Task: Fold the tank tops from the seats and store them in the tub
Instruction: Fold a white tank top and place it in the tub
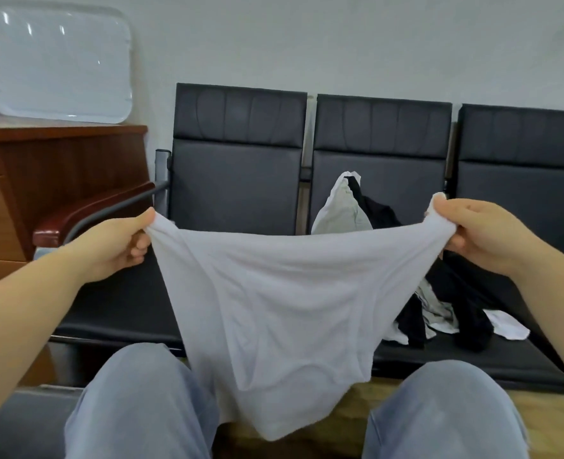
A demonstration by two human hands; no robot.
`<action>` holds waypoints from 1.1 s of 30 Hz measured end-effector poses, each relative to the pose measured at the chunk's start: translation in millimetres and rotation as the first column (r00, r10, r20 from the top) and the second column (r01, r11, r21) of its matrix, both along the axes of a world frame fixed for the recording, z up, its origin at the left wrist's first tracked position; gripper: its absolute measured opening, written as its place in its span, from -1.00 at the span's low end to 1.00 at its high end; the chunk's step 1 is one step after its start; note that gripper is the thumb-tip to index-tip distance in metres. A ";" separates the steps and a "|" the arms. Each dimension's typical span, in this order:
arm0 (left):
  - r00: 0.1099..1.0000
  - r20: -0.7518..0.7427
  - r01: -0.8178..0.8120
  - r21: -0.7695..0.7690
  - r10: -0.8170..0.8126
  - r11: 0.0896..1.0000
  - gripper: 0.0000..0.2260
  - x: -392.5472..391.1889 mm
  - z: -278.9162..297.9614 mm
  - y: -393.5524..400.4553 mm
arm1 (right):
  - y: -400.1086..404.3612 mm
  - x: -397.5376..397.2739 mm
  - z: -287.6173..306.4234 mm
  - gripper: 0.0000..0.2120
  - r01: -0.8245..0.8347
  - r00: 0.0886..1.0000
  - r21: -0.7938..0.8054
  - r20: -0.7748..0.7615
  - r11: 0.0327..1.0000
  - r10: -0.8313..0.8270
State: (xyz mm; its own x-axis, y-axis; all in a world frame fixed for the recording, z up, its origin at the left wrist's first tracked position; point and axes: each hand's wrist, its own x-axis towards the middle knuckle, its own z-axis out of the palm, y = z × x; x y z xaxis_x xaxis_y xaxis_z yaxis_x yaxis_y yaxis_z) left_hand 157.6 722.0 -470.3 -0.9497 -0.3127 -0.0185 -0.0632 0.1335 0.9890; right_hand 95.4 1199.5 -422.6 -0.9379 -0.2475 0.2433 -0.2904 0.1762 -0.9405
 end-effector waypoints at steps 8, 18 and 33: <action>0.992 -0.080 -0.092 0.118 0.102 0.989 -0.66 3.0 2.8 6.2 | -5.5 -9.3 -2.6 -0.27 0.063 0.998 -0.158 0.000 0.985 -0.064; 0.979 0.190 -0.035 -0.172 0.068 0.985 -0.79 0.7 1.9 8.5 | -12.8 -22.4 -22.2 -0.89 0.237 0.970 -0.055 0.067 0.970 -0.233; 0.988 -0.156 0.078 0.561 0.013 0.824 -0.70 -1.0 10.7 0.1 | -0.3 -30.0 -4.8 -0.33 0.141 0.972 -0.832 0.218 0.537 0.084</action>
